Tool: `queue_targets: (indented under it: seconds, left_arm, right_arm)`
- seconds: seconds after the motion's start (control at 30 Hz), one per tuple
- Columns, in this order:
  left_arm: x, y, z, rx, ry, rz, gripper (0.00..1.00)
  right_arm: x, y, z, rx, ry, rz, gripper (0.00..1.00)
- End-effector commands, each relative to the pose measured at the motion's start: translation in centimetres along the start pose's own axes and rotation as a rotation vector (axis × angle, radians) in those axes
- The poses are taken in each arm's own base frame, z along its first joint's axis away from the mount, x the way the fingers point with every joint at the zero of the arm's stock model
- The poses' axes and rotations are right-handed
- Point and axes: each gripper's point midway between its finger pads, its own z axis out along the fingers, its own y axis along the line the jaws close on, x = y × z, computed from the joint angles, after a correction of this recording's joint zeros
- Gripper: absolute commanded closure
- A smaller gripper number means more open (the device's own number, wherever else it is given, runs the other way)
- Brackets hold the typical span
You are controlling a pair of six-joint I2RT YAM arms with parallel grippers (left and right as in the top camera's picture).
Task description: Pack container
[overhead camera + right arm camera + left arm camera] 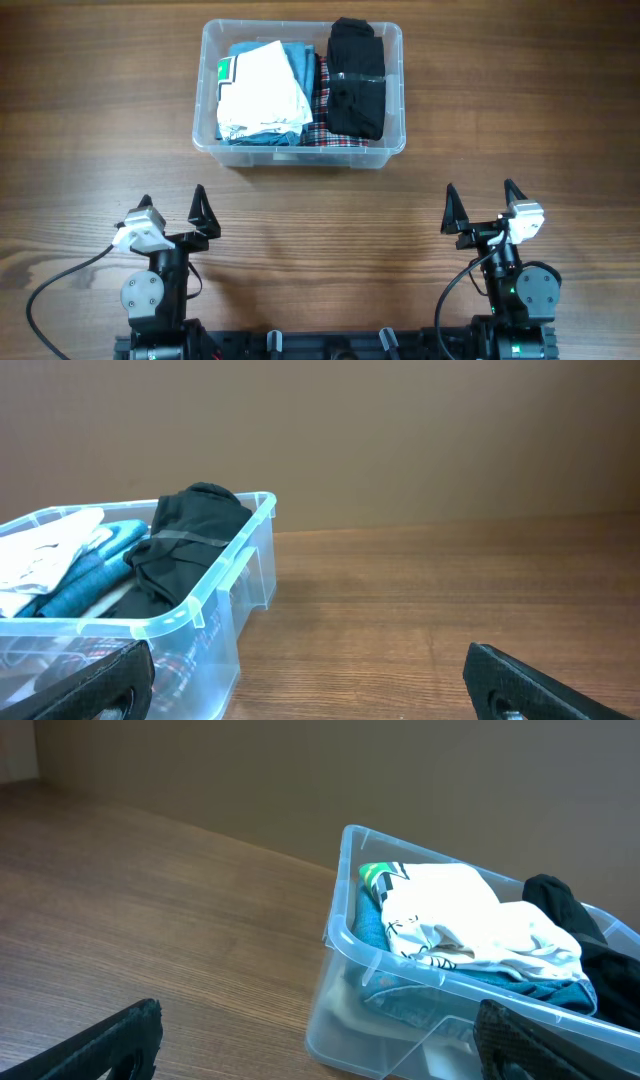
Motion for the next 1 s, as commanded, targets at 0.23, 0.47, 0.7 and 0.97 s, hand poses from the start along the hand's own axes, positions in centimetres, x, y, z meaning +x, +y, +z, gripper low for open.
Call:
queue_targets:
  seconds: [0.23,0.47,0.7,0.97]
  left_arm:
    - [0.15,0.12,0.01,0.0,-0.001,-0.006,0.0]
    - [0.15,0.12,0.01,0.0,-0.001,-0.005,0.0]
    - [0.15,0.12,0.01,0.0,-0.001,-0.005,0.0]
    - [0.15,0.12,0.01,0.0,-0.001,-0.006,0.0]
  right_arm:
    - [-0.06,-0.22,-0.04,0.014,-0.01,-0.029,0.0]
    - [0.04,-0.23,-0.01,0.014,-0.006,-0.028,0.0]
    - [0.09,-0.24,0.0,0.014,-0.004,-0.028,0.0]
    - [0.1,-0.24,0.0,0.014,-0.003,-0.028,0.0]
